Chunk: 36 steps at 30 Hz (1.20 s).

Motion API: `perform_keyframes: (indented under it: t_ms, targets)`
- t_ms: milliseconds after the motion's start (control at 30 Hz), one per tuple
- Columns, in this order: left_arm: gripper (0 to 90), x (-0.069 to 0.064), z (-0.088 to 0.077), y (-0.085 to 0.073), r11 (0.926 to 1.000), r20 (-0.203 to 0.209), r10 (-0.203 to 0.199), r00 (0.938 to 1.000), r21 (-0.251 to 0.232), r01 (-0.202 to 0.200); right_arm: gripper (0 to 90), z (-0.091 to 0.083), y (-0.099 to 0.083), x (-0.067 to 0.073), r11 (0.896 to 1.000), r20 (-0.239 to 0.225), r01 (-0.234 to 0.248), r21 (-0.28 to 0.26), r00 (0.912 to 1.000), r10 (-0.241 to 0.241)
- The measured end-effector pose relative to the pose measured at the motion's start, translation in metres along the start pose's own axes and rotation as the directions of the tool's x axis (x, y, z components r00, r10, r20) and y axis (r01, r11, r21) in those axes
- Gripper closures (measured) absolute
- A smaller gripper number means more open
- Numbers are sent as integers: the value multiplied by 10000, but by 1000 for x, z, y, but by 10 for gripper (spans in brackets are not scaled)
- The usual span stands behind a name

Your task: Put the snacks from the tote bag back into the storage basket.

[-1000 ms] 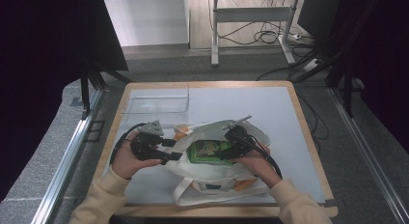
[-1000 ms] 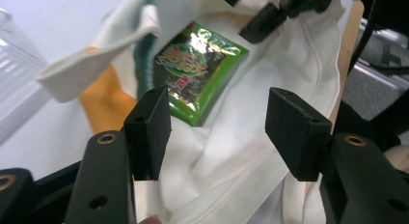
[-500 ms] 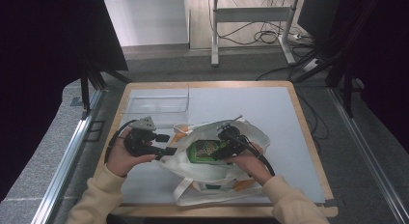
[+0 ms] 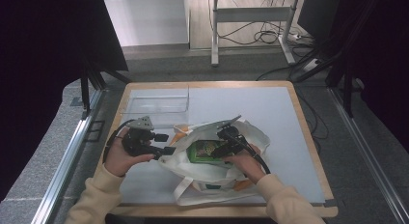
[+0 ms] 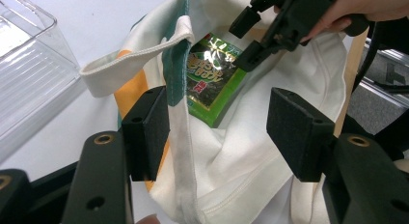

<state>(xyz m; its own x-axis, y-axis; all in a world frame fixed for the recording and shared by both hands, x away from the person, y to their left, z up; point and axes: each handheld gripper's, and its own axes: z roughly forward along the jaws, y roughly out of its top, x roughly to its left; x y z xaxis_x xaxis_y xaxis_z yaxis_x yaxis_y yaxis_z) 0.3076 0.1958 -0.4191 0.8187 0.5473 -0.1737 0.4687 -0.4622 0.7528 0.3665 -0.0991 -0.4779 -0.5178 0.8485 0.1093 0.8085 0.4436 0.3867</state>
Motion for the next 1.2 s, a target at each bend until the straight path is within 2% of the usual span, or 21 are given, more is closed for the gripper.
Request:
perform_keyframes:
  t_ms: [133,267,500,667,833,900,967,1100,1200]
  targets:
    - [401,0,1,0,10000,14,52,10000,61,-52,240,6,0,-4,9990,200,-365,266,9992,360]
    - [401,0,0,0,10000,11,35,10000,18,-35,262,14,1,-2,9979,286,-391,521,9989,377]
    - [401,2,-1,-1,10000,22,-10,10000,32,10,282,20,3,-8,9906,-103,-1185,690,9928,1195]
    - [401,1,0,-1,10000,41,31,10000,65,-32,340,22,3,-14,9859,-447,-1501,738,9871,1537]
    - [400,1,3,-1,9999,50,-43,10000,139,42,495,23,4,-14,9868,-745,-1511,582,9851,1552]
    - [401,1,4,-2,9998,39,63,10000,195,-64,534,23,4,-14,9881,-853,-1440,547,9853,1483]
    - [401,0,4,-2,9998,50,-26,10000,201,25,583,22,4,-14,9876,-941,-1475,532,9839,1520]
    - [401,0,5,-2,9997,53,77,10000,246,-79,746,21,4,-17,9829,-1437,-1753,563,9728,1817]
    - [401,0,6,-2,9996,60,88,9999,276,-90,845,20,4,-20,9797,-1609,-1893,664,9669,1978]
